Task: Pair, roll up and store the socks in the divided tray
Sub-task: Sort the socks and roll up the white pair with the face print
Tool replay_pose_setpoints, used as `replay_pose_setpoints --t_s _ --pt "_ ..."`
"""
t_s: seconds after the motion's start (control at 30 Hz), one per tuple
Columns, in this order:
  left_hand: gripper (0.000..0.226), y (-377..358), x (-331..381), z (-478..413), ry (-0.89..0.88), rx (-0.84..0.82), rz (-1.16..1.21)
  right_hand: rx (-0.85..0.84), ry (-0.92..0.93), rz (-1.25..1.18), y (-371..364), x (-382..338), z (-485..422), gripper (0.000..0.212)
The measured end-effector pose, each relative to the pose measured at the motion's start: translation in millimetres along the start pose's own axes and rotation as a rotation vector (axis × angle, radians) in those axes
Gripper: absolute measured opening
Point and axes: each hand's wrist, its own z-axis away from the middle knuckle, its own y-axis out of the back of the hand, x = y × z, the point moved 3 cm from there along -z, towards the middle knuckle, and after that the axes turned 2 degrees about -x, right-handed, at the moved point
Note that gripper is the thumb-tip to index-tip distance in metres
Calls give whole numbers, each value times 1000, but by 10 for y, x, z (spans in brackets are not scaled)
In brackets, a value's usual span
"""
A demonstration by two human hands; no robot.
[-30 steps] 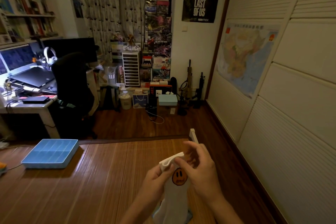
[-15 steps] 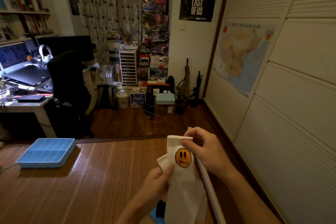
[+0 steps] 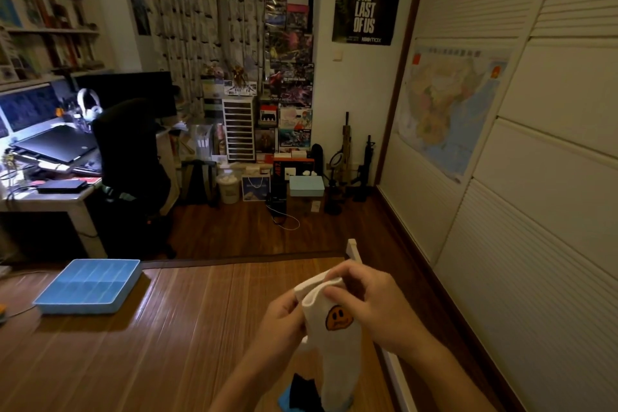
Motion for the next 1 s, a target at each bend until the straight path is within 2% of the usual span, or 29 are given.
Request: replay_pose_setpoints --t_s 0.17,0.33,0.47,0.67,0.77,0.83,0.87,0.93,1.0 --pt "43 -46 98 19 14 -59 67 181 43 98 -21 -26 6 11" --pt "60 1 37 57 36 -48 106 239 0 85 -63 -4 21 11" --pt "47 -47 80 64 -11 -64 57 247 -26 81 -88 11 27 12" --pt "47 -2 15 32 6 -20 65 231 8 110 -82 17 24 15" --pt "51 13 3 3 4 -29 116 299 -14 111 -70 36 13 32" --pt "53 24 14 -15 -2 -39 139 257 -108 86 -28 56 -22 39" --pt "53 30 23 -25 -5 -46 143 207 -131 63 -8 61 -45 34" --pt "51 49 28 -42 -14 -61 136 140 -104 24 27 39 -85 22" --pt "48 42 30 -51 -15 -64 86 113 -70 -68 56 -19 -108 20"
